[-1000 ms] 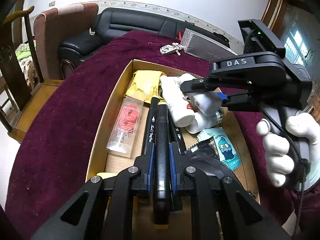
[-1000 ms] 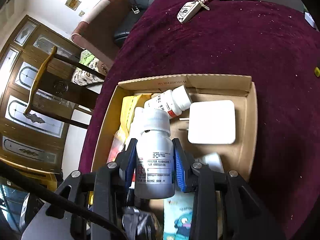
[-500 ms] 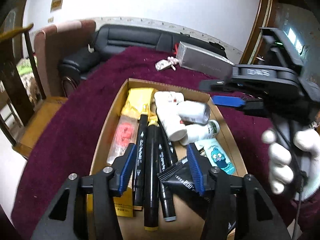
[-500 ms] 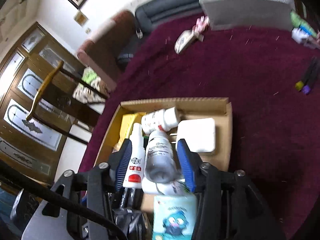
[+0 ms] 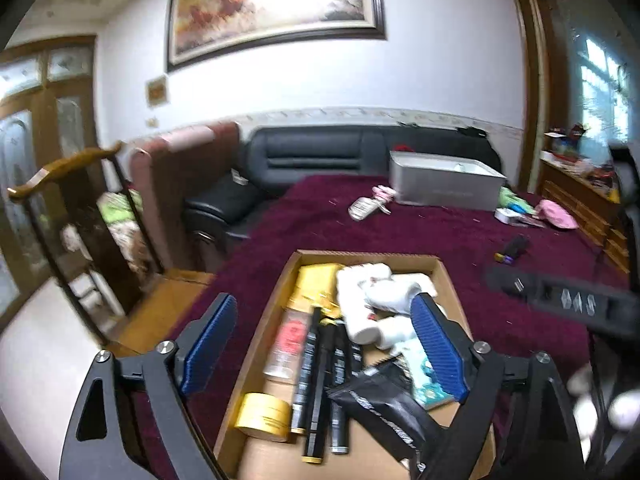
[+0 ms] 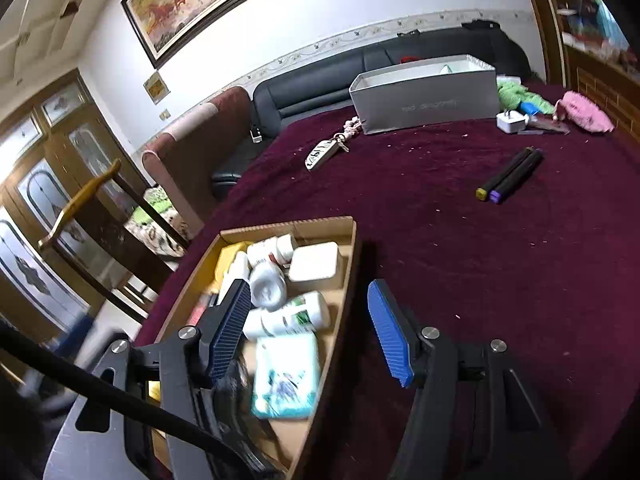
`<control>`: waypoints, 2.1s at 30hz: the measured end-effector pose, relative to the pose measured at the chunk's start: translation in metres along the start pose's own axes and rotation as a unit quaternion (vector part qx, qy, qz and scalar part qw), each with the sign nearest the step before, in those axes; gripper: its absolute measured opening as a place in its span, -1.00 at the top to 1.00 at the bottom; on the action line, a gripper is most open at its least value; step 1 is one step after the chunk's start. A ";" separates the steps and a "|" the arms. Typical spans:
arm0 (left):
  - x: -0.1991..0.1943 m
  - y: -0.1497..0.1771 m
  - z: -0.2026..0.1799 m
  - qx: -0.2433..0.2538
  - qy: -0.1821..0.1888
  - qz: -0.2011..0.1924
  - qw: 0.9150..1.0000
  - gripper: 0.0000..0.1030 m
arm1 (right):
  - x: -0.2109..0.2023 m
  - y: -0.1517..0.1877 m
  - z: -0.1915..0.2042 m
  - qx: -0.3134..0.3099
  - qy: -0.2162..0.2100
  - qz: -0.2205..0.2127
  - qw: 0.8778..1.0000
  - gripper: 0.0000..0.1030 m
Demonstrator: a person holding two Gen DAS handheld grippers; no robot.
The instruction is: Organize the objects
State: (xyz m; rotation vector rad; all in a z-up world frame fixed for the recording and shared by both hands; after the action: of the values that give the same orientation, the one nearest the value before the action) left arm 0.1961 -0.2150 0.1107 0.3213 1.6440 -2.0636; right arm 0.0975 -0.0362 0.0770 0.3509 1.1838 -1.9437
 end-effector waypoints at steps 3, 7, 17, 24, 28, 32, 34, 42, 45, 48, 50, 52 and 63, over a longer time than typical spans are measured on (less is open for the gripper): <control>-0.008 -0.003 0.001 -0.006 -0.039 0.003 0.999 -0.73 | -0.004 0.010 -0.002 -0.015 0.011 -0.002 1.000 -0.18; -0.010 -0.003 0.009 -0.038 -0.046 0.026 0.998 -0.76 | -0.013 0.020 -0.005 -0.026 0.018 -0.011 0.999 -0.18; -0.013 -0.002 0.013 -0.054 -0.035 0.051 0.997 -0.87 | -0.024 0.042 0.013 -0.080 0.018 -0.021 0.996 -0.20; -0.012 0.001 0.015 -0.053 -0.037 0.052 0.997 -0.87 | -0.021 0.048 0.020 -0.090 0.018 -0.017 0.996 -0.20; -0.010 0.004 0.018 -0.056 -0.043 0.056 0.996 -0.87 | -0.020 0.051 0.023 -0.093 0.021 -0.016 0.995 -0.20; -0.006 0.007 0.021 -0.057 -0.047 0.065 0.995 -0.87 | -0.018 0.053 0.025 -0.099 0.023 -0.014 0.995 -0.20; -0.004 0.009 0.022 -0.059 -0.047 0.068 0.995 -0.87 | -0.017 0.055 0.027 -0.102 0.024 -0.013 0.994 -0.20; 0.001 0.012 0.024 -0.059 -0.053 0.076 0.994 -0.87 | -0.013 0.059 0.031 -0.112 0.036 -0.014 0.993 -0.22; 0.003 0.013 0.025 -0.059 -0.055 0.079 0.994 -0.87 | -0.012 0.060 0.033 -0.118 0.042 -0.014 0.992 -0.23; 0.005 0.014 0.027 -0.061 -0.055 0.082 0.993 -0.87 | -0.011 0.062 0.036 -0.126 0.051 -0.015 0.991 -0.29; 0.007 0.015 0.028 -0.063 -0.054 0.084 0.993 -0.87 | -0.010 0.063 0.037 -0.132 0.055 -0.017 0.990 -0.30; 0.008 0.016 0.029 -0.065 -0.051 0.086 0.993 -0.87 | -0.009 0.065 0.039 -0.136 0.064 -0.018 0.988 -0.30; 0.018 0.021 0.029 -0.060 -0.039 0.095 0.993 -0.87 | 0.001 0.057 0.043 -0.141 0.094 -0.014 0.985 -0.37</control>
State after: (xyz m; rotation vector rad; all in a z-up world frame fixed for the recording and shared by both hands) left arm 0.1942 -0.2506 0.0917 0.3391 1.6173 -1.8060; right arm 0.1476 -0.0858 0.0644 0.3752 1.5714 -1.7642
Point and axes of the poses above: each gripper's, at about its wrist camera, not at the fingertips, and x roughly the way its jaws point, z to its left, y to its underside, the point moved 1 cm from there along x, roughly the way its jaws point, and after that the axes turned 13 degrees about x, right-handed, at the moved point
